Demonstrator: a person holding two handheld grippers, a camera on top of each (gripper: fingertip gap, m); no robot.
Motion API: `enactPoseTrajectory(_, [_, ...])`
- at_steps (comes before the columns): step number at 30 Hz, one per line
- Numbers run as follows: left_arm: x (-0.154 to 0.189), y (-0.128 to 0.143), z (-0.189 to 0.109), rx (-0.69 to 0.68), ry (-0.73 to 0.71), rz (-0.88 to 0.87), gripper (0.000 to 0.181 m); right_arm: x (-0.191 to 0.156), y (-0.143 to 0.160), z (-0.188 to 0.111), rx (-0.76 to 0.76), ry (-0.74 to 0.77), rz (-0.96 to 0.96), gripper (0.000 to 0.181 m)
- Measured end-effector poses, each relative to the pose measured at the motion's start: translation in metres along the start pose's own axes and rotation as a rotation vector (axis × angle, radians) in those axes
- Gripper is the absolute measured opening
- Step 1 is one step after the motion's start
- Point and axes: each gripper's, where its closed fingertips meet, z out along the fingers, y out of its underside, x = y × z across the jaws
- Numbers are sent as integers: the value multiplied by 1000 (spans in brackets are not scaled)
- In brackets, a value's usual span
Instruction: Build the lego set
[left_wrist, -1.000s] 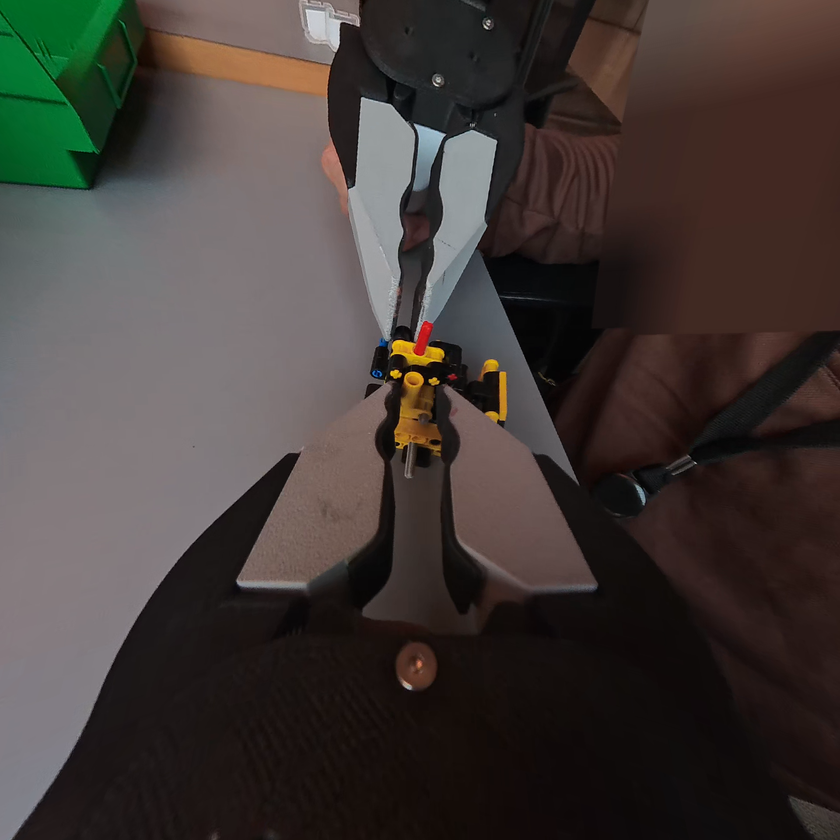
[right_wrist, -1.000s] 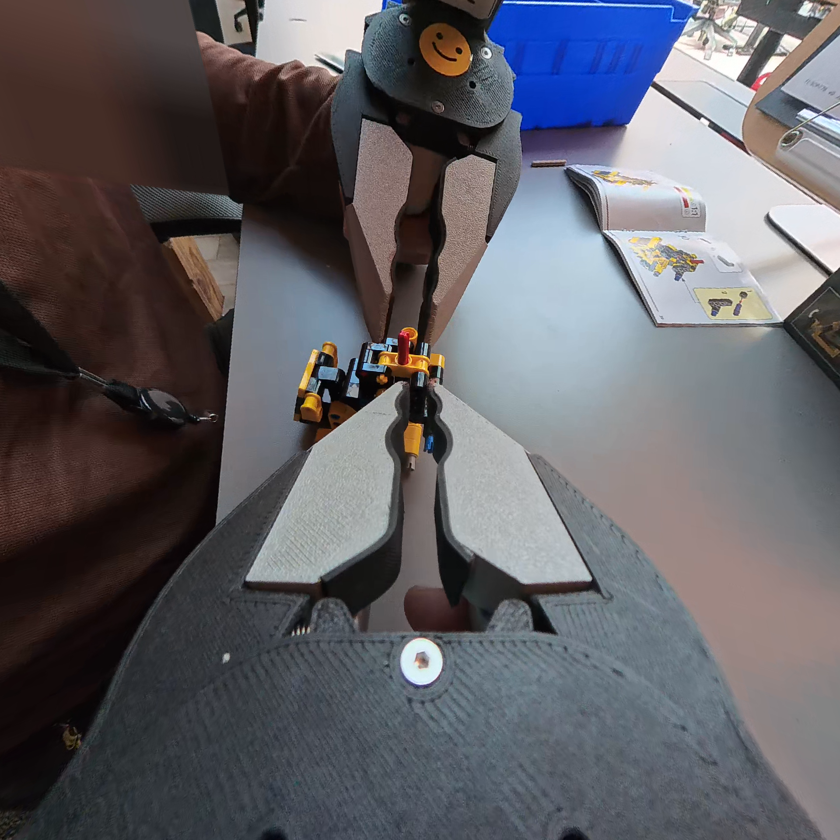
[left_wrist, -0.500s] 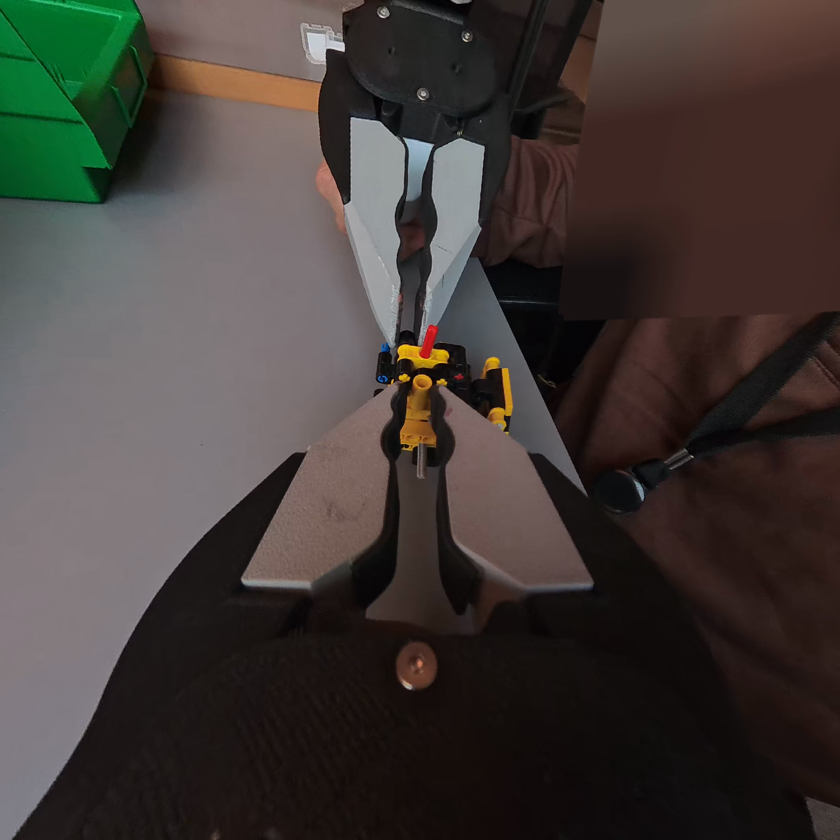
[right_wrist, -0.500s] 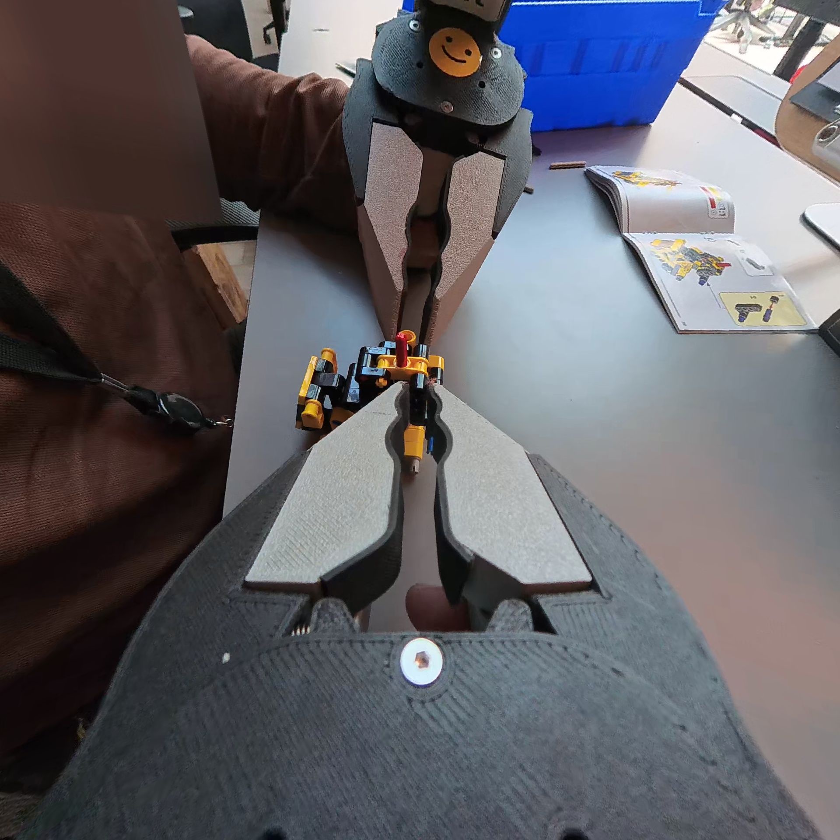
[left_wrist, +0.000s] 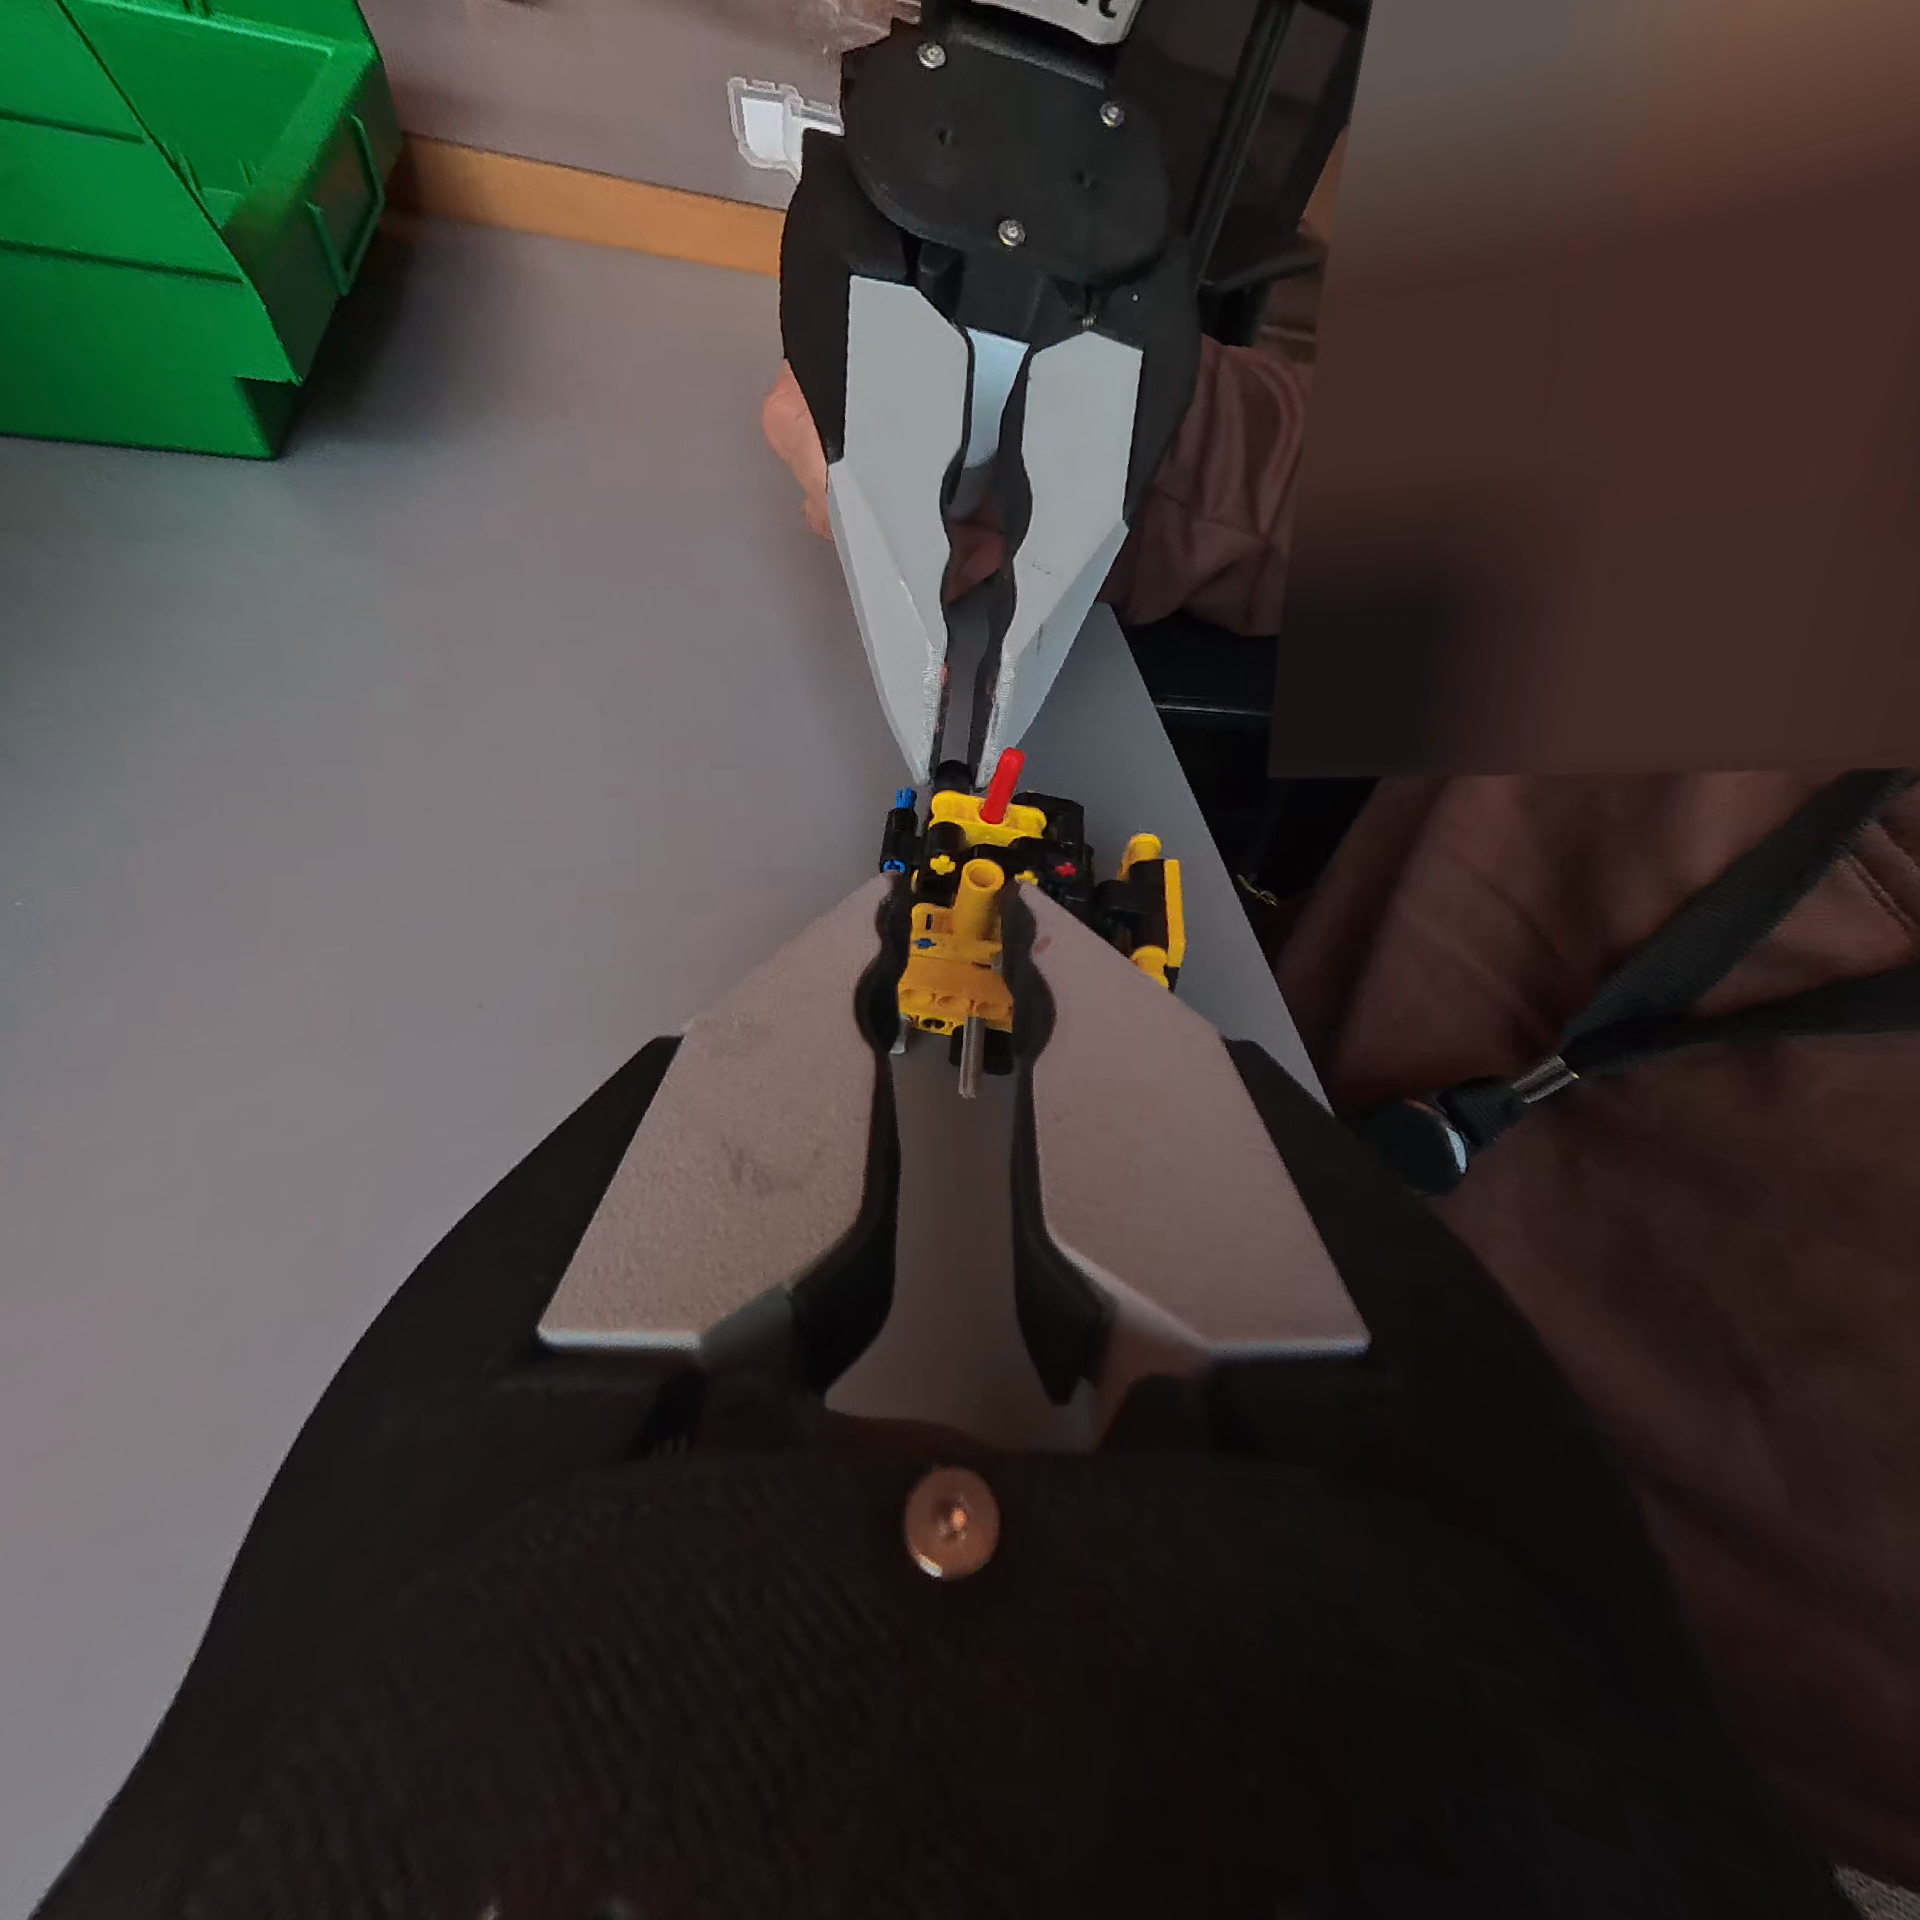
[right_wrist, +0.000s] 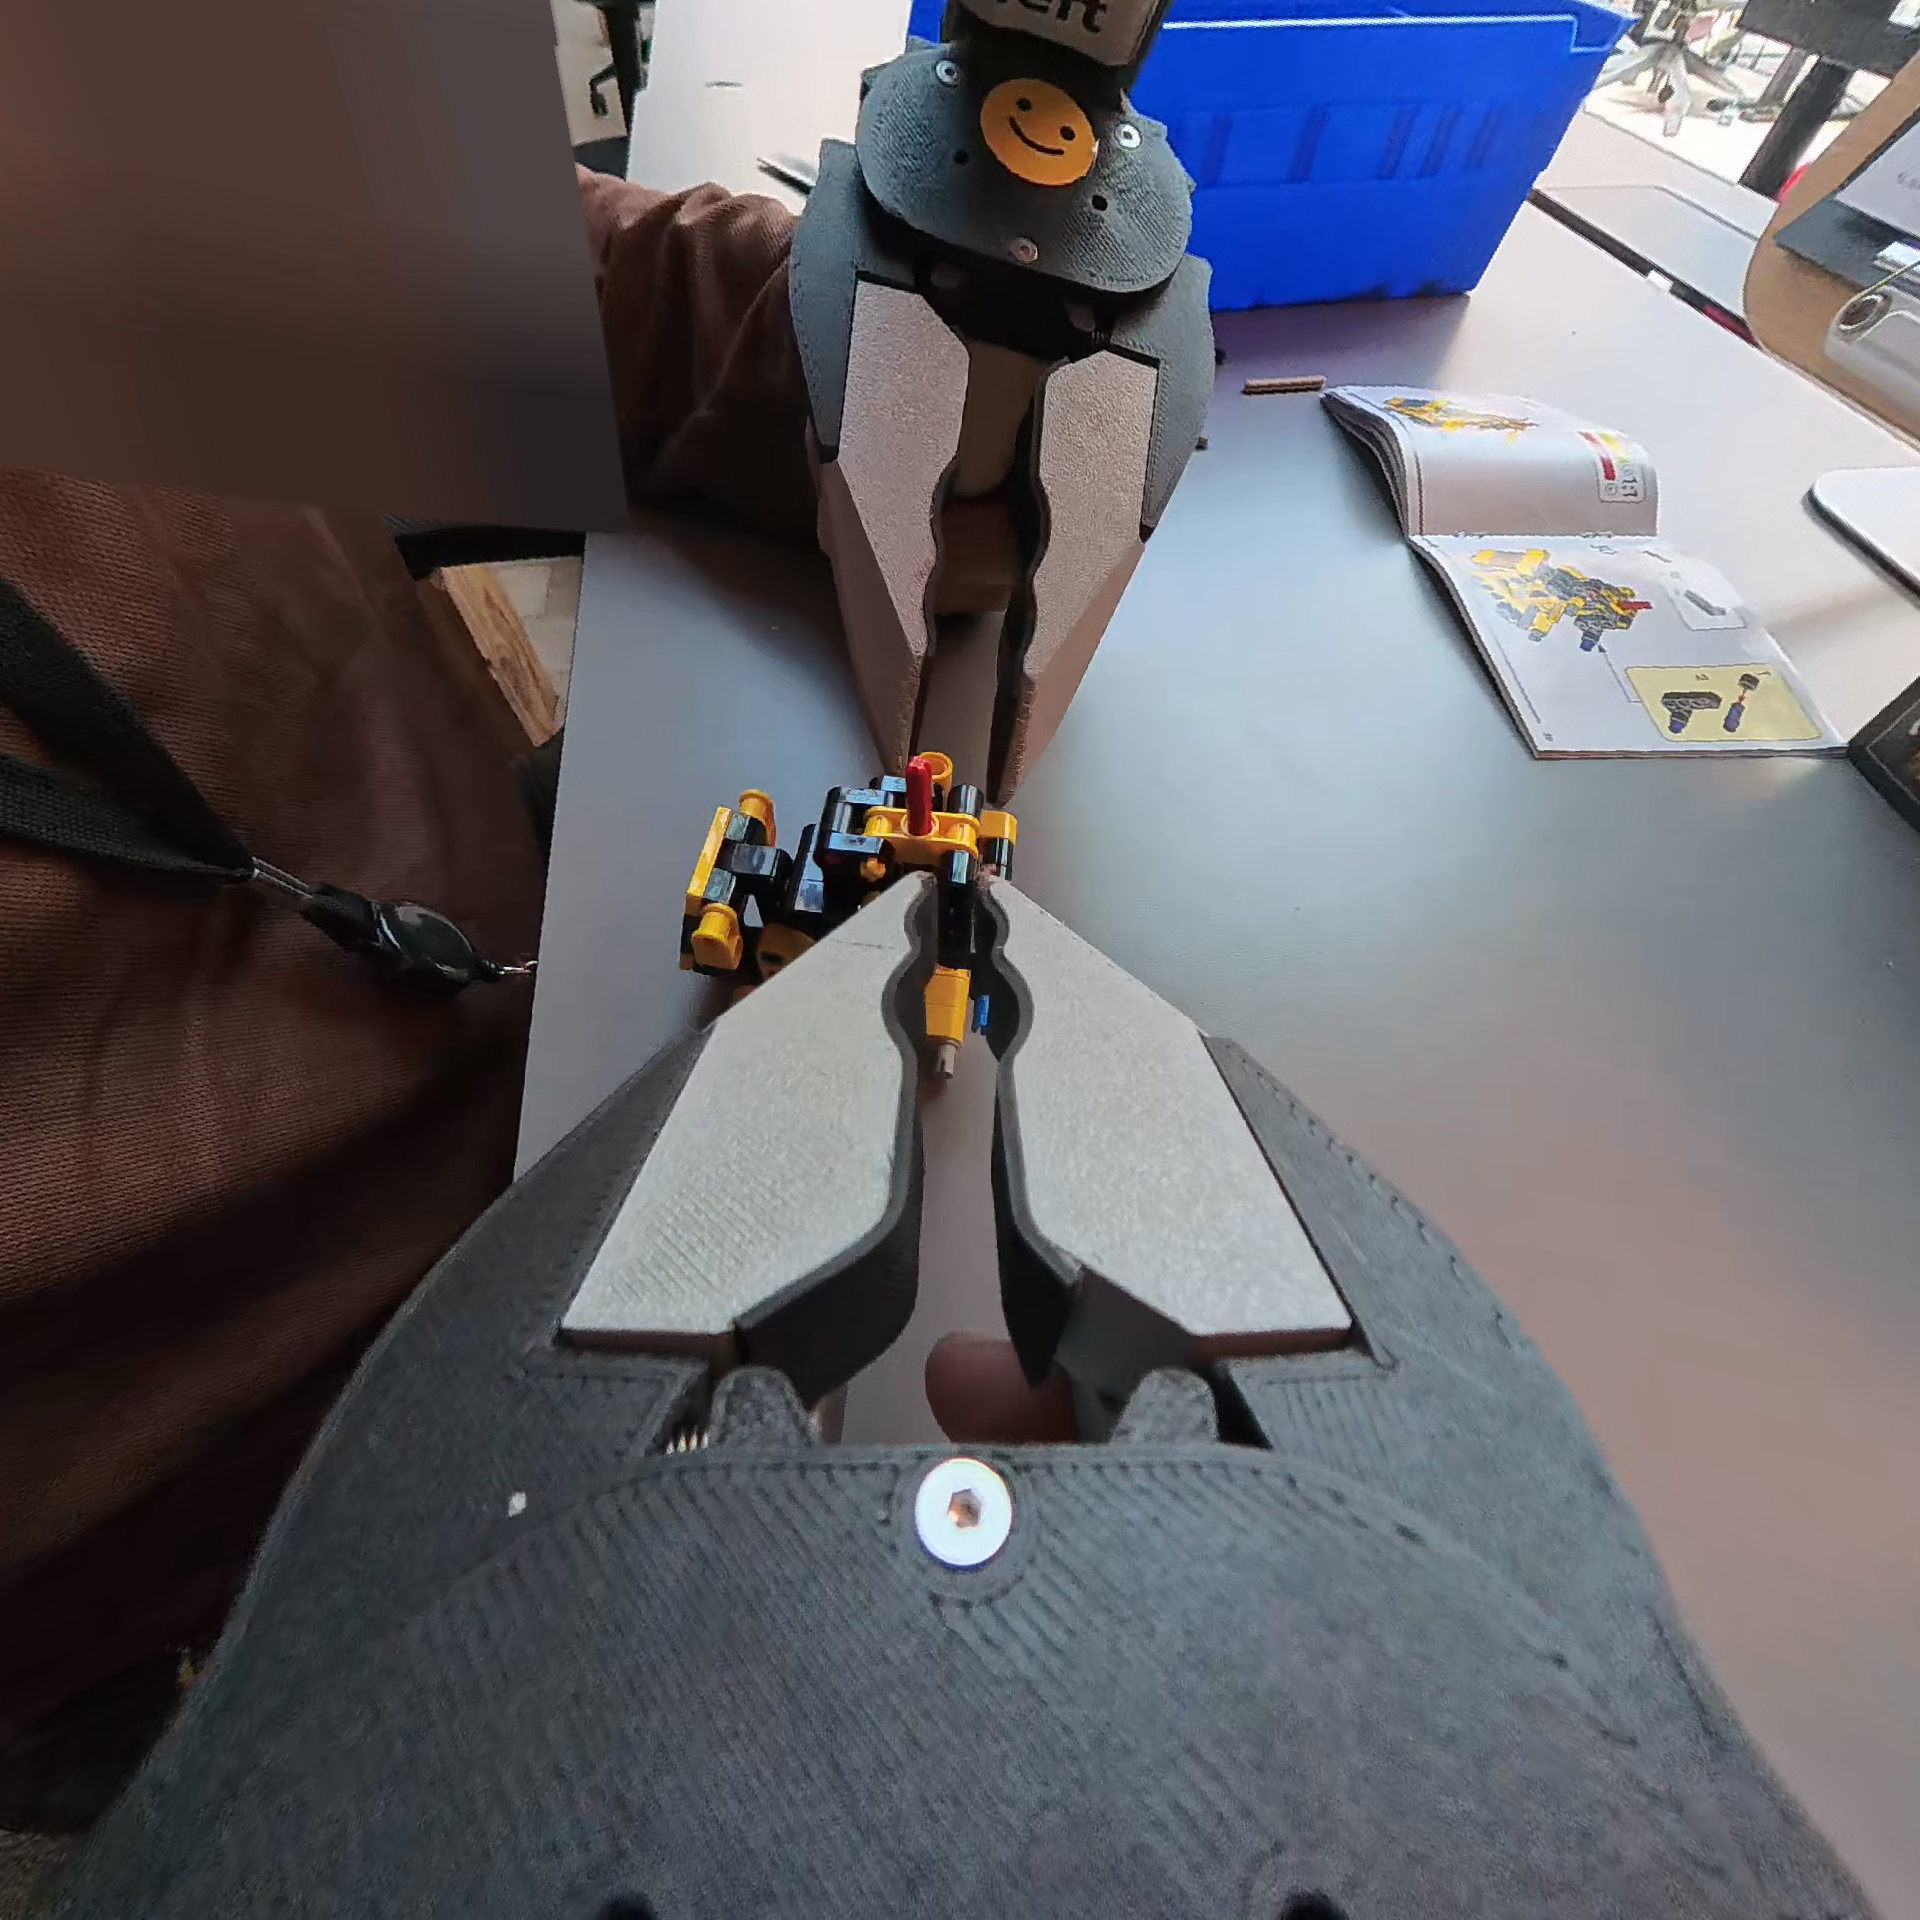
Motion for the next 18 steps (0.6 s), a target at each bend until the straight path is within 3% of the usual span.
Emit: enactPoseTrajectory(18, [6, -1, 3, -2, -13, 44, 10, -3, 0, 1, -4, -43, 15, 3])
